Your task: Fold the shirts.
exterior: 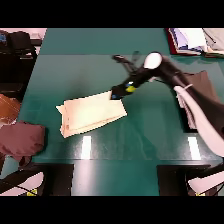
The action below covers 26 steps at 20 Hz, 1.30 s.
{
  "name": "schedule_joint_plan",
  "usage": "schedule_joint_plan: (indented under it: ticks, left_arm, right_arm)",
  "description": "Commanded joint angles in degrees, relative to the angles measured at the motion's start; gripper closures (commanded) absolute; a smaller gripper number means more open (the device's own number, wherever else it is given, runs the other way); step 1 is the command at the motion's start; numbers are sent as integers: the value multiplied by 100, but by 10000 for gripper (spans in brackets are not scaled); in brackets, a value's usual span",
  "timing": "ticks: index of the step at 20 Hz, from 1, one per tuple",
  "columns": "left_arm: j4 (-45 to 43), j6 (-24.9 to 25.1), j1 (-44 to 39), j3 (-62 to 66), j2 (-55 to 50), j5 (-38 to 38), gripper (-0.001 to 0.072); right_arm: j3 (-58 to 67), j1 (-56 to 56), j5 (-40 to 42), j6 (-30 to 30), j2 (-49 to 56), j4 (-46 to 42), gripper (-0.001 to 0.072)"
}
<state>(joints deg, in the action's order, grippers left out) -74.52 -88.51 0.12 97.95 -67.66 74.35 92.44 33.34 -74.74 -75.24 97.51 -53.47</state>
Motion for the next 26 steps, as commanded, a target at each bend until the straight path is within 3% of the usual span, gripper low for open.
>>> schedule_joint_plan:
  ticks: [1, 5, 10, 12, 14, 15, 23, 26]
  left_arm:
    - [31, 48, -323, -4, 4, -164, 685]
    - [35, 44, -610, -4, 4, -343, 685]
    - [39, 44, -610, -4, 4, -262, 685]
    - [39, 44, -610, -4, 4, -140, 685]
    - [70, 44, -610, -4, 4, -15, 686]
    - [55, 44, -654, -4, 4, 11, 686]
    - [-9, 44, -1572, -4, 4, -424, 685]
    - [-2, 37, -1781, -4, 4, -678, 685]
  right_arm:
    - [-1062, -984, 131, -238, -229, 2, 79]
    - [-1158, -1016, 299, -225, 348, 968, 83]
    - [-197, -236, 236, -181, 1443, 1764, 101]
    - [251, 42, 94, -170, 1810, 1775, 302]
    - [586, 166, 74, -162, 1939, 1718, 637]
    - [748, 125, 111, -164, 1910, 1631, 697]
    - [1829, -2166, 105, -1043, 516, -398, 698]
    - [1875, -3292, 109, -1082, 39, -658, 698]
